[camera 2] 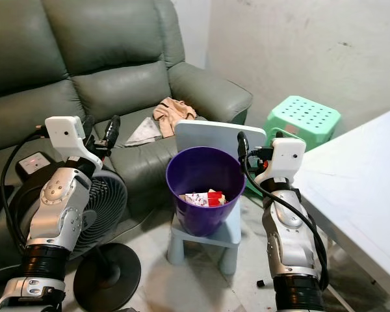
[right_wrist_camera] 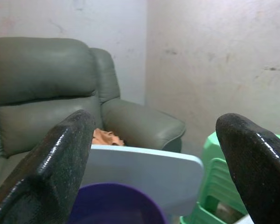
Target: Picking trash to rubbish bin
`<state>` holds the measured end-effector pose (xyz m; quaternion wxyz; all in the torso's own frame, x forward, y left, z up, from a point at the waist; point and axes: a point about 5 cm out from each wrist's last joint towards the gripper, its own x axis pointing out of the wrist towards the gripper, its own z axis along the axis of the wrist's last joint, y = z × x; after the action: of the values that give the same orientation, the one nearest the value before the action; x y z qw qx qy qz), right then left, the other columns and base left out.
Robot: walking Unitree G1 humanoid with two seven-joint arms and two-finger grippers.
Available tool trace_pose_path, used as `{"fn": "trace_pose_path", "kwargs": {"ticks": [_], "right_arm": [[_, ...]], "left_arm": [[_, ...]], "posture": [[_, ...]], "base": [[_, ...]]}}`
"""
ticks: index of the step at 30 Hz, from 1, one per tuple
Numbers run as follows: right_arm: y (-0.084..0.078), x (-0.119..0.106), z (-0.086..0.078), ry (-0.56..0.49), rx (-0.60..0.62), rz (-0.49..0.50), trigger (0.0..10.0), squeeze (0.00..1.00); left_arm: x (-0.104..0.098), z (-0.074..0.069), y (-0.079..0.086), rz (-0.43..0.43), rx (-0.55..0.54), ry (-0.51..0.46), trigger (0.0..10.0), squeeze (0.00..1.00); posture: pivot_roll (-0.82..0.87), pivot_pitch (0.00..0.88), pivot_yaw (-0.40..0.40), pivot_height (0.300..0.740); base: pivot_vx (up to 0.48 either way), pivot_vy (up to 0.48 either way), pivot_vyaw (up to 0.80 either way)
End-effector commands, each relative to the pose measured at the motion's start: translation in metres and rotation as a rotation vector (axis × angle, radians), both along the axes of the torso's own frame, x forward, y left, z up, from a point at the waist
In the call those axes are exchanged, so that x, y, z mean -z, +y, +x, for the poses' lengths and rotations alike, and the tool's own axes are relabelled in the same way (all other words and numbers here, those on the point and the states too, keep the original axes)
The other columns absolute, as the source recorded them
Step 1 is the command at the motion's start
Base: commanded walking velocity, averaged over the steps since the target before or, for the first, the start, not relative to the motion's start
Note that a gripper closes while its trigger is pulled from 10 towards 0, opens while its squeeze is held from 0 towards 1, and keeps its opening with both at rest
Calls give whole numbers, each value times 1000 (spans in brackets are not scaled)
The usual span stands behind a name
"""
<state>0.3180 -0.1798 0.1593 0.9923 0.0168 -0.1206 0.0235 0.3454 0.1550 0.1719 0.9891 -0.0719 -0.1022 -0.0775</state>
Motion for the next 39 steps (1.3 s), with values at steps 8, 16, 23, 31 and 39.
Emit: {"fn": "trace_pose_path", "kwargs": {"ticks": [8, 16, 23, 31, 39], "right_arm": [[1, -3, -1, 2, -4, -9, 10000, 0], [0, -4, -1, 7, 1, -10, 10000, 0], [-3, -5, 0, 9, 11, -12, 10000, 0], [-3, -5, -1, 13, 14, -13, 10000, 0], [-4, -5, -1, 11, 24, -3, 10000, 0]], "left_arm": [[1, 0, -3, 1, 3, 10, 10000, 0], [2, 0, -4, 9, 3, 14, 10000, 0], [3, 1, -5, -7, 16, 30, 10000, 0], [4, 1, -3, -18, -4, 43, 10000, 0], [6, 2, -2, 0, -19, 61, 10000, 0]], "posture": [[54, 0, -14, 740], [51, 0, -16, 740], [48, 0, -18, 740], [47, 0, -17, 740], [48, 0, -19, 740]], "base": [[0, 0, -788], [0, 0, -785], [0, 86, -783], [0, 225, -785], [0, 0, -534]]}}
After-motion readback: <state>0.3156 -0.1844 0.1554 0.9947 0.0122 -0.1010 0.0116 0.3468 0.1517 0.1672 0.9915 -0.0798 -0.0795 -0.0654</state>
